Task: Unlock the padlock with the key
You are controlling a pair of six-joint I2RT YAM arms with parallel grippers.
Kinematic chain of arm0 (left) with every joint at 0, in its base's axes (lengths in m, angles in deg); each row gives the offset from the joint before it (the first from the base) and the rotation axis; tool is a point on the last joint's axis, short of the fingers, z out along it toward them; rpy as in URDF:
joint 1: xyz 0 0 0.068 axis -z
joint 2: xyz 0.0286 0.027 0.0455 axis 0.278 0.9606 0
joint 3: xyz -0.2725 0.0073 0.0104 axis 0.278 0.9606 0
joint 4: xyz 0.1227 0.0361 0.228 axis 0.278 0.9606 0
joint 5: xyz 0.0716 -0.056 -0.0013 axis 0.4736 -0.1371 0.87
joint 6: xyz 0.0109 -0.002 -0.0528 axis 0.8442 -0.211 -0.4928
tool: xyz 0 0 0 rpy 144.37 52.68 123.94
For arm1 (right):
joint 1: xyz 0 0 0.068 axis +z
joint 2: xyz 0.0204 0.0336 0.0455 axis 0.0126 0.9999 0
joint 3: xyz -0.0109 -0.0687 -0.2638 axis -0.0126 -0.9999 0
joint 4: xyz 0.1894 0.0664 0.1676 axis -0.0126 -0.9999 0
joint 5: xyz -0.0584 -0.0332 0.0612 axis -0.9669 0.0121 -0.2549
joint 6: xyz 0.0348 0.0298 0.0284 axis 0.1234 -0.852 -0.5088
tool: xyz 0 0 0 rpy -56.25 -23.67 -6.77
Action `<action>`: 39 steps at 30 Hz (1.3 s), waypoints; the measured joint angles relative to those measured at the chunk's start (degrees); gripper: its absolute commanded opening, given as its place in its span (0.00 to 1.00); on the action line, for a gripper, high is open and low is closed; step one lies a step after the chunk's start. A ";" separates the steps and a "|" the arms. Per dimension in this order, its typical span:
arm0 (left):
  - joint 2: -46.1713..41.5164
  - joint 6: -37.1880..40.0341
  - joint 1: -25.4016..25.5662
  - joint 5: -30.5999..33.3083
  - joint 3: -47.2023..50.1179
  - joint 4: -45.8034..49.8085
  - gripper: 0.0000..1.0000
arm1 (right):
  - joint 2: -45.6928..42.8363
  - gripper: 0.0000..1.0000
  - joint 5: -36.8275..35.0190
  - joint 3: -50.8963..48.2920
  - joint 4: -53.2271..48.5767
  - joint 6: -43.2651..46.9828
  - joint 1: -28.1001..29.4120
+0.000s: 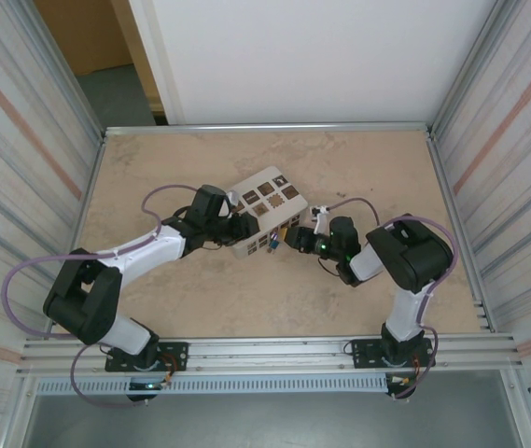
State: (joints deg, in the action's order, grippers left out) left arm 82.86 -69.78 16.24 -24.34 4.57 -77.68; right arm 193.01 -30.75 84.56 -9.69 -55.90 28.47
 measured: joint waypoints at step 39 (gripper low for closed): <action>-0.20 -0.09 -0.07 0.11 0.00 0.31 0.39 | 3.98 0.59 9.25 9.46 -7.82 2.49 1.27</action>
State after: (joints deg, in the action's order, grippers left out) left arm 82.66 -69.87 16.17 -24.23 4.57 -77.37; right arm 196.99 -21.50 94.03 -17.52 -53.41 29.74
